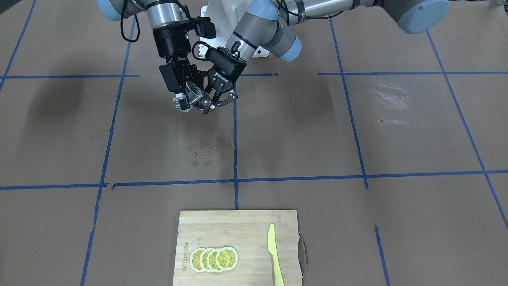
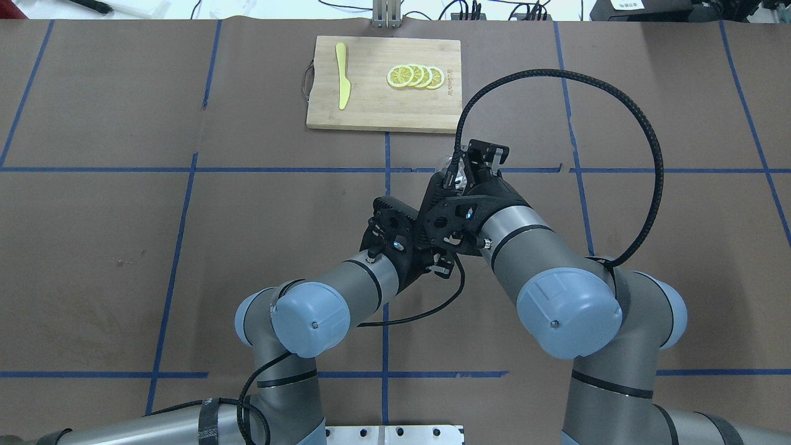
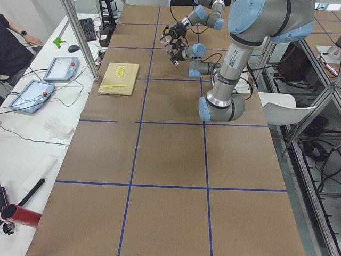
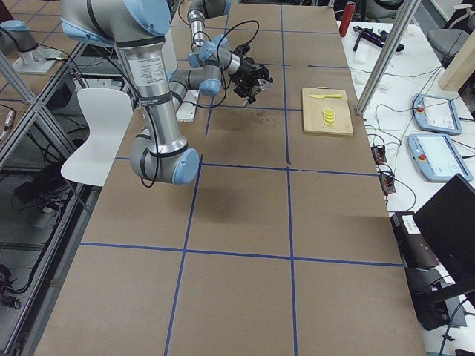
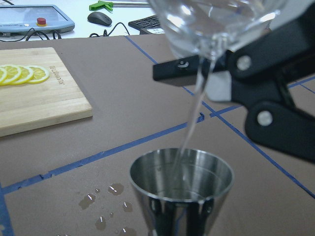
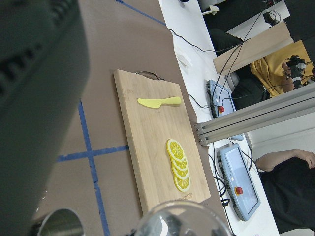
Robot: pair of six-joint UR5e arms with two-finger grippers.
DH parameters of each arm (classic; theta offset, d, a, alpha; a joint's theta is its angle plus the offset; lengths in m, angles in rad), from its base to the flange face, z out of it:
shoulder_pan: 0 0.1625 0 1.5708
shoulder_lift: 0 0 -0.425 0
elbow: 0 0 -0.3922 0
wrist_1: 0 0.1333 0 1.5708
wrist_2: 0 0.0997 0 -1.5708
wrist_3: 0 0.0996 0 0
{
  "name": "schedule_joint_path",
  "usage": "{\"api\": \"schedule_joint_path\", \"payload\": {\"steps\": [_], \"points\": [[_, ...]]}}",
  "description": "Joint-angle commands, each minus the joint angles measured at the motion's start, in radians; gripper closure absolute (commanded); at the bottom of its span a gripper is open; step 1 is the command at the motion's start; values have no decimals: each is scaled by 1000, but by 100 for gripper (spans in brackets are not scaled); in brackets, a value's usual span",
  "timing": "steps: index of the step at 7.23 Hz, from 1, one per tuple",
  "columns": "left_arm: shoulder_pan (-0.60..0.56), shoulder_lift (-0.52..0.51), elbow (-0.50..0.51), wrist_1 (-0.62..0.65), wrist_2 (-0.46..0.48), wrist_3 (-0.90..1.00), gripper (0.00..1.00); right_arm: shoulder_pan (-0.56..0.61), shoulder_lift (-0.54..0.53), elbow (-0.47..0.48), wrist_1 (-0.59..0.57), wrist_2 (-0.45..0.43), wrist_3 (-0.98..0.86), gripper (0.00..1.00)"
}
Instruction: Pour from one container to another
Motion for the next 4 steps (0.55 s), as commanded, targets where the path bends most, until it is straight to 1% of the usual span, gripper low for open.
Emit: {"api": "schedule_joint_path", "payload": {"steps": [1, 4], "points": [[-1, 0, 0, 0, 0, -1, 100, -18, 10, 3, -31, -49, -24, 100], [1, 0, 0, 0, 2, -1, 100, -23, 12, 3, -37, -76, -50, 100]]}}
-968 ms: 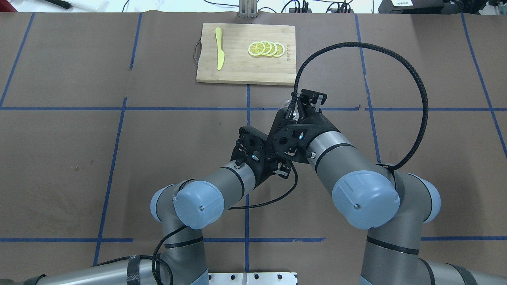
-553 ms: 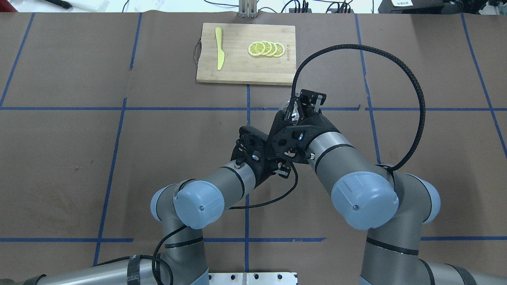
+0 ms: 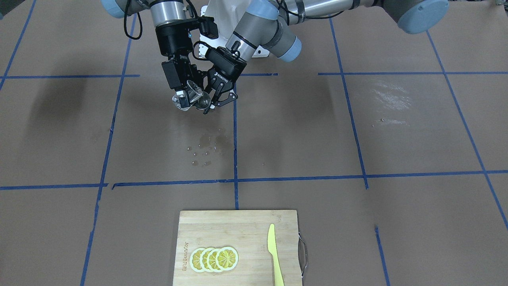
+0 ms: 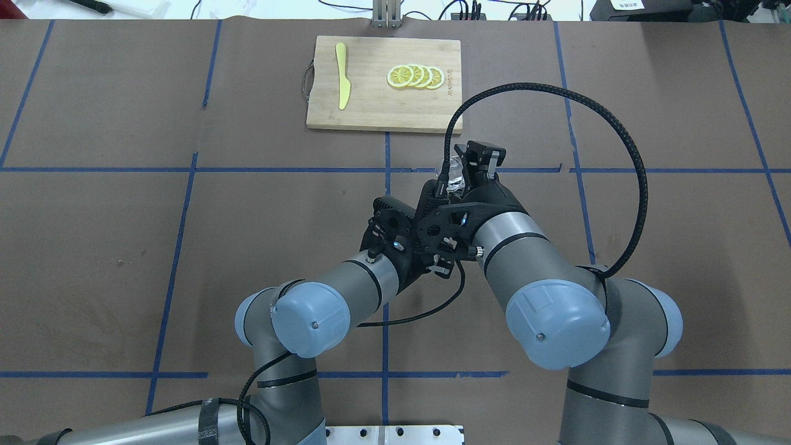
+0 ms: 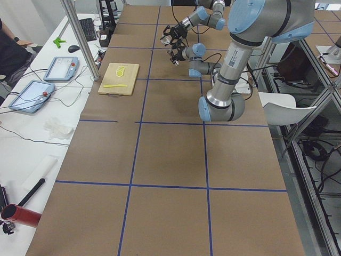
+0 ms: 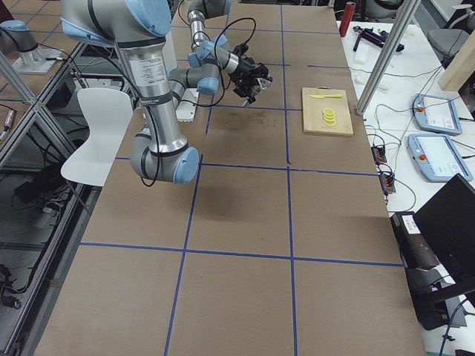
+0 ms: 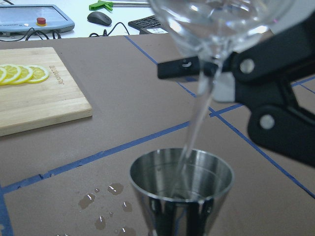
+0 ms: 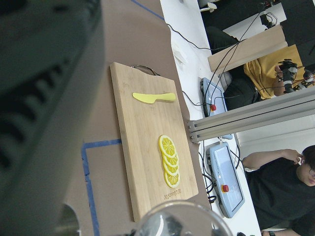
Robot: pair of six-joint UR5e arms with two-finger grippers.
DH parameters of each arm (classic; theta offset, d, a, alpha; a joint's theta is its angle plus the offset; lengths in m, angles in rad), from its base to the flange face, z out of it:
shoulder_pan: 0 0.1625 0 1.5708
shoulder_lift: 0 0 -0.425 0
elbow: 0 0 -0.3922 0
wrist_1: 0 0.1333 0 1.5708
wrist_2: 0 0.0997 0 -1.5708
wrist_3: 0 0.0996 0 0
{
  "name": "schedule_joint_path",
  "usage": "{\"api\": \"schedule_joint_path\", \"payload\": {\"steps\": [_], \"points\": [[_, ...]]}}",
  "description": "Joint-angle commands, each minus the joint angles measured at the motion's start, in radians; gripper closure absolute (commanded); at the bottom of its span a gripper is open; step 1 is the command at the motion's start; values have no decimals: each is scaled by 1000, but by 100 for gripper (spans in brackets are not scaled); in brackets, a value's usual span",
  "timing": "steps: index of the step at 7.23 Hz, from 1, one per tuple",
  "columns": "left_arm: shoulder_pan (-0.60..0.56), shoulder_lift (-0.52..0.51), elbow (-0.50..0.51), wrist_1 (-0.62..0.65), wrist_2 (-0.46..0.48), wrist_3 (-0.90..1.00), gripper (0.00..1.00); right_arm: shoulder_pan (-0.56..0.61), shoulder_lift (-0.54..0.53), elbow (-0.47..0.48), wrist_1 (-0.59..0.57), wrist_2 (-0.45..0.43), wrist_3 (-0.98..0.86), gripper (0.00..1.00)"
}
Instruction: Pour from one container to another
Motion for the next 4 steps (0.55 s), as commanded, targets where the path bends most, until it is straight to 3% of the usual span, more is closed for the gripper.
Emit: {"api": "schedule_joint_path", "payload": {"steps": [1, 4], "points": [[-1, 0, 0, 0, 0, 0, 100, -4, 1, 0, -1, -26, -31, 100], [-1, 0, 0, 0, 0, 0, 100, -13, 1, 0, -7, -57, -61, 100]]}}
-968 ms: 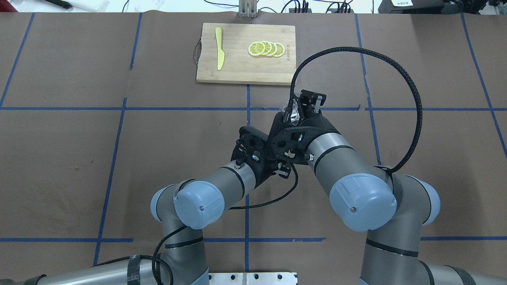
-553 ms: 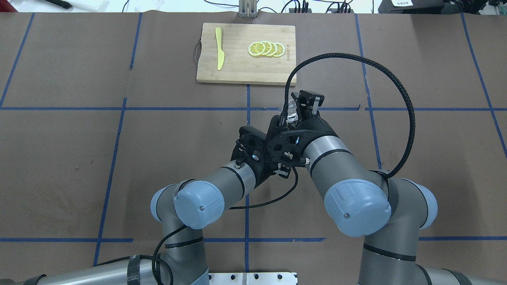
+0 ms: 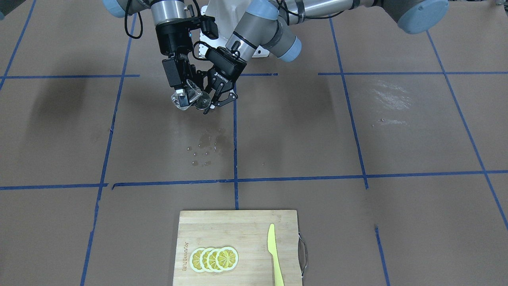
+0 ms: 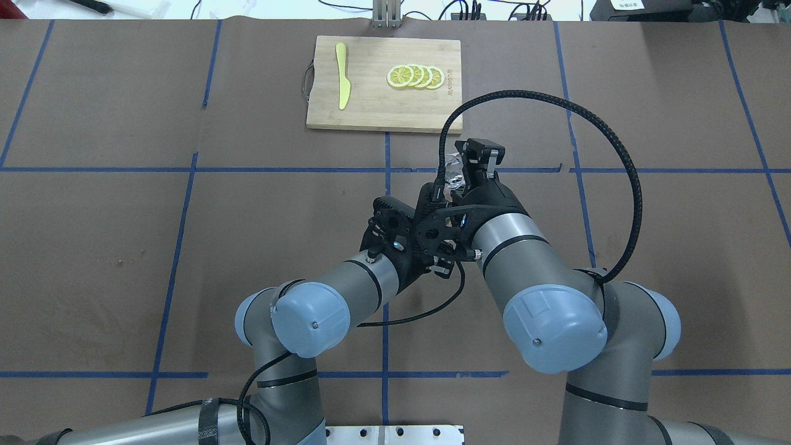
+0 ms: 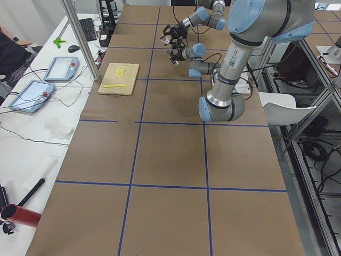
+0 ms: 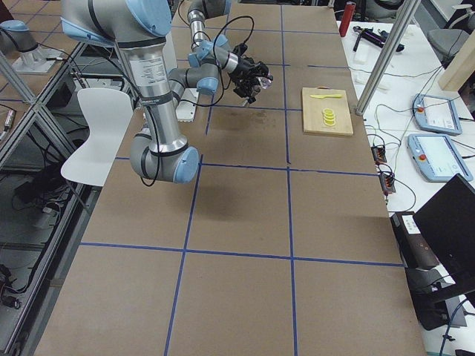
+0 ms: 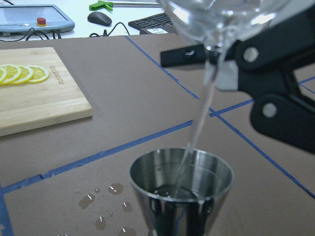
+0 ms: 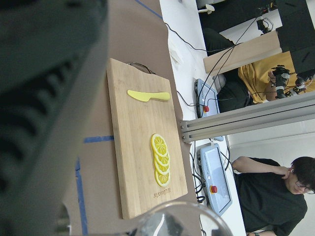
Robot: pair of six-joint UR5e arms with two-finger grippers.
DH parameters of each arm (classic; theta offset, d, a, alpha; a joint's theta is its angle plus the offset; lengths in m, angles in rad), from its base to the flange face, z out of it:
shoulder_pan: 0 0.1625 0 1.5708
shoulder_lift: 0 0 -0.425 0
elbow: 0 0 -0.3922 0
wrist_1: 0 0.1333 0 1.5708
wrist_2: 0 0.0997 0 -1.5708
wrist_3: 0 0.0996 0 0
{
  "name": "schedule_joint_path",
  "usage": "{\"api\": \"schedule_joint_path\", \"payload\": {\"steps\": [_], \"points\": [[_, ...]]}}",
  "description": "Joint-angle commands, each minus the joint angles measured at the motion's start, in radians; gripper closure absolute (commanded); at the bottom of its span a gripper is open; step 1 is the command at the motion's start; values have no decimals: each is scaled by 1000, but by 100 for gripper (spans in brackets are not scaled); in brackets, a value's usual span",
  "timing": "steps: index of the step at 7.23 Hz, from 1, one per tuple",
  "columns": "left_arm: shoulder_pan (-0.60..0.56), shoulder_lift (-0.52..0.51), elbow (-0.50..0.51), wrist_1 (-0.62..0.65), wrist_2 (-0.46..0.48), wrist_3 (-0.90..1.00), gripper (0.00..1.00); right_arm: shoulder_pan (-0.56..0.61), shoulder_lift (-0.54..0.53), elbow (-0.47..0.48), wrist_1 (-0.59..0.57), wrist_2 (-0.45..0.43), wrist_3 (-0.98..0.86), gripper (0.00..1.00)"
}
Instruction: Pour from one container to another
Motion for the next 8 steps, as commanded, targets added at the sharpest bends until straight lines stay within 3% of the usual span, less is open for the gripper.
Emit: {"api": "schedule_joint_path", "payload": {"steps": [1, 8], "points": [[1, 0, 0, 0, 0, 2, 100, -11, 0, 0, -9, -21, -10, 100], [-1, 0, -3, -2, 0, 0, 100, -23, 0, 18, 5, -14, 107, 100]]}}
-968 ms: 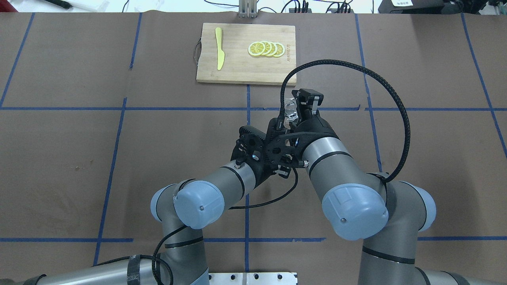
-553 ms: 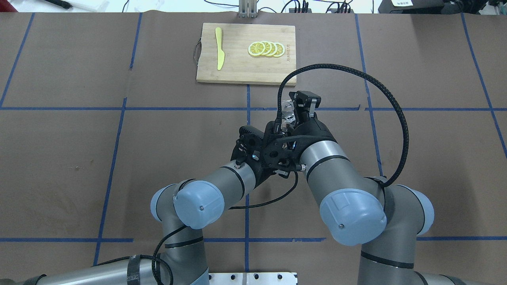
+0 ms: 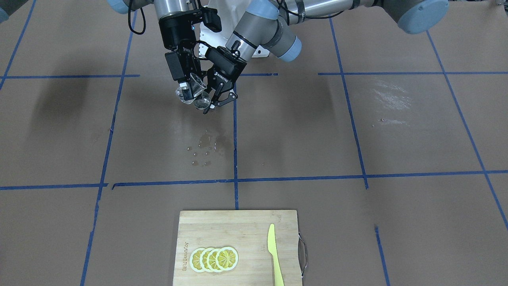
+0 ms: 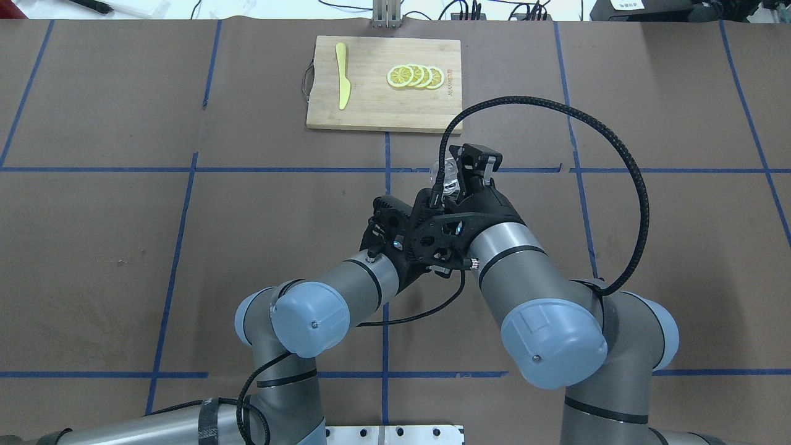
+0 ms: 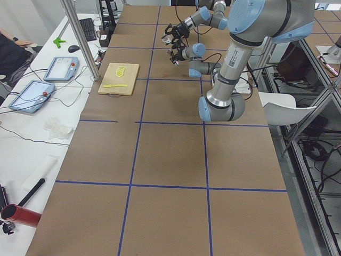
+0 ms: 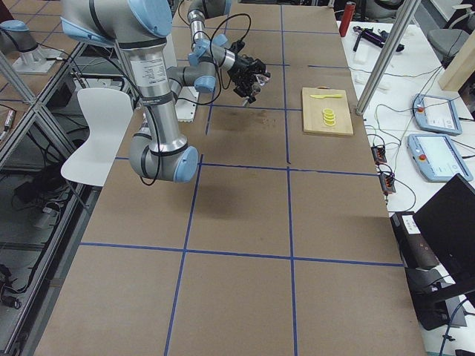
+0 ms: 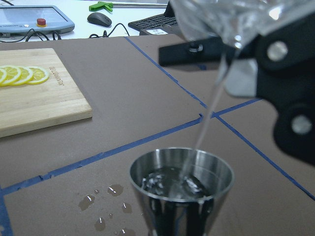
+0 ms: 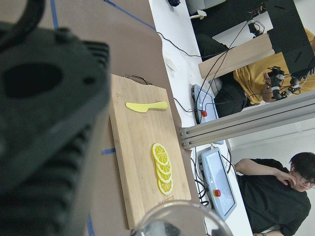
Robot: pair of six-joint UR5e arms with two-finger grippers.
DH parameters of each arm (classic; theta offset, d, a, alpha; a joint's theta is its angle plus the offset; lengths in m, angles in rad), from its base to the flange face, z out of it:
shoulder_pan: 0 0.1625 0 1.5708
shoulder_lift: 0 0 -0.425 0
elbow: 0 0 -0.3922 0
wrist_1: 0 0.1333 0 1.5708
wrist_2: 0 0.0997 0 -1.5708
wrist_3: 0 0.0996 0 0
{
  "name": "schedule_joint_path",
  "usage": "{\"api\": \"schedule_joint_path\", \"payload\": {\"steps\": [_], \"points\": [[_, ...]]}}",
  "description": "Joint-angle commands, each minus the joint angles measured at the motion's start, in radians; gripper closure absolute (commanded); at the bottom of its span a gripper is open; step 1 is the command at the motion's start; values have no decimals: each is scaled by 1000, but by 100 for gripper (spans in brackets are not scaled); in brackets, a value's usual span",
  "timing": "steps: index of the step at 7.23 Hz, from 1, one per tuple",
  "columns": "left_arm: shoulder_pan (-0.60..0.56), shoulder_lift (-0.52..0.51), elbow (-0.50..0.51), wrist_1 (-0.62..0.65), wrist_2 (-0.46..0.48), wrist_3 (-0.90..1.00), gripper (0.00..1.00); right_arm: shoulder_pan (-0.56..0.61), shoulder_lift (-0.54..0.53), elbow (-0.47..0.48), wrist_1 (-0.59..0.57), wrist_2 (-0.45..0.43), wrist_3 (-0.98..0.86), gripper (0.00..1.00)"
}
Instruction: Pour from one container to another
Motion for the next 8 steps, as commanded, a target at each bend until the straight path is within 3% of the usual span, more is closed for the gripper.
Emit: {"api": "schedule_joint_path", "payload": {"steps": [1, 3, 6, 8], "points": [[0, 0, 0, -1, 0, 0, 100, 1, -8, 1, 0, 4, 114, 100], [-2, 0, -2, -3, 0, 0, 100, 6, -15, 27, 0, 4, 155, 100], [-6, 0, -6, -4, 0, -6, 100, 9, -31, 49, 18, 4, 451, 100], [-8, 2, -8, -15, 0, -9, 100, 26, -152, 44, 197, 1, 508, 100]]}}
